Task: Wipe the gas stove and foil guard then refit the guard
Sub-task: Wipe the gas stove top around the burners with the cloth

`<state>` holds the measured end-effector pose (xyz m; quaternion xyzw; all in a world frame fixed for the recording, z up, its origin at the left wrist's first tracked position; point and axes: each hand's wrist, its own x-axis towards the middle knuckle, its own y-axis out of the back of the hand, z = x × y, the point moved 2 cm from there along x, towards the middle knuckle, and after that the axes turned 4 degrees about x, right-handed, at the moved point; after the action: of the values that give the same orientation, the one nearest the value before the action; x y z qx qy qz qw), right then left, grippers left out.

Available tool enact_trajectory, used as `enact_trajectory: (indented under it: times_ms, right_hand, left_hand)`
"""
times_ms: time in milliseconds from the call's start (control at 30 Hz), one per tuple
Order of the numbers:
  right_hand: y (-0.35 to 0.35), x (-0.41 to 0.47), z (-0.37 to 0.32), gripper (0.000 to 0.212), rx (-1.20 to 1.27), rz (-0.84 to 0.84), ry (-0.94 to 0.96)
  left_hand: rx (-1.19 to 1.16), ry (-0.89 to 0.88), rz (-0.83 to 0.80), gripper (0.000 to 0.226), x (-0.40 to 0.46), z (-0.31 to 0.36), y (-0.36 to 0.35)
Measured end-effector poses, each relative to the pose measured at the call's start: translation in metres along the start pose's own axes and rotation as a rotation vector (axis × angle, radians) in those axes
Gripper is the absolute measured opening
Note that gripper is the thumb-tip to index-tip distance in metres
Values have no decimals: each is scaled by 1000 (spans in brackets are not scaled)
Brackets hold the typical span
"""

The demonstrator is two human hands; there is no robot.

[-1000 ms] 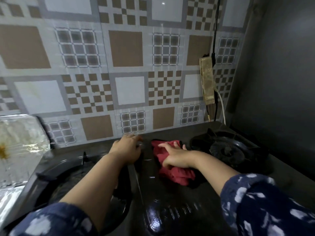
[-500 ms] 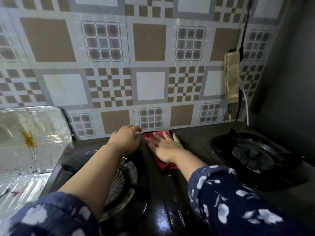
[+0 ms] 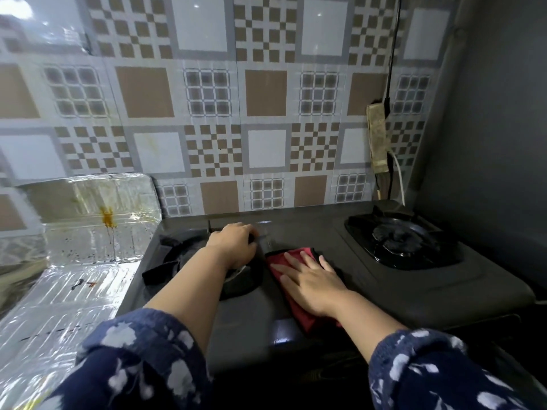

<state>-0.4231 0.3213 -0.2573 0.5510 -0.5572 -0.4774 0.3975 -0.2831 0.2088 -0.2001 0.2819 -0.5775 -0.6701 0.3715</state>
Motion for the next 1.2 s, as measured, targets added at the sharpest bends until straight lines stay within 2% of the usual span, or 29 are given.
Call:
enact_trajectory:
  times_ms: [167, 367, 633, 933, 1200]
  right_hand:
    - [0, 5, -3, 47, 1, -4, -78]
    - [-1, 36, -16, 46, 11, -1, -79]
    - [13, 107, -8, 47, 8, -37, -85]
    - [29, 204, -1, 45, -20, -49, -29]
    - [34, 212, 16, 53, -4, -166, -58]
  left_hand:
    - [-27, 30, -33, 35, -25, -11, 6]
    - [-27, 45, -33, 32, -26, -35, 7]
    - [-47, 4, 36, 32, 19, -77, 15]
    - [-30, 33, 57, 31, 85, -162, 18]
    - [-37, 56, 80, 30, 88, -185, 12]
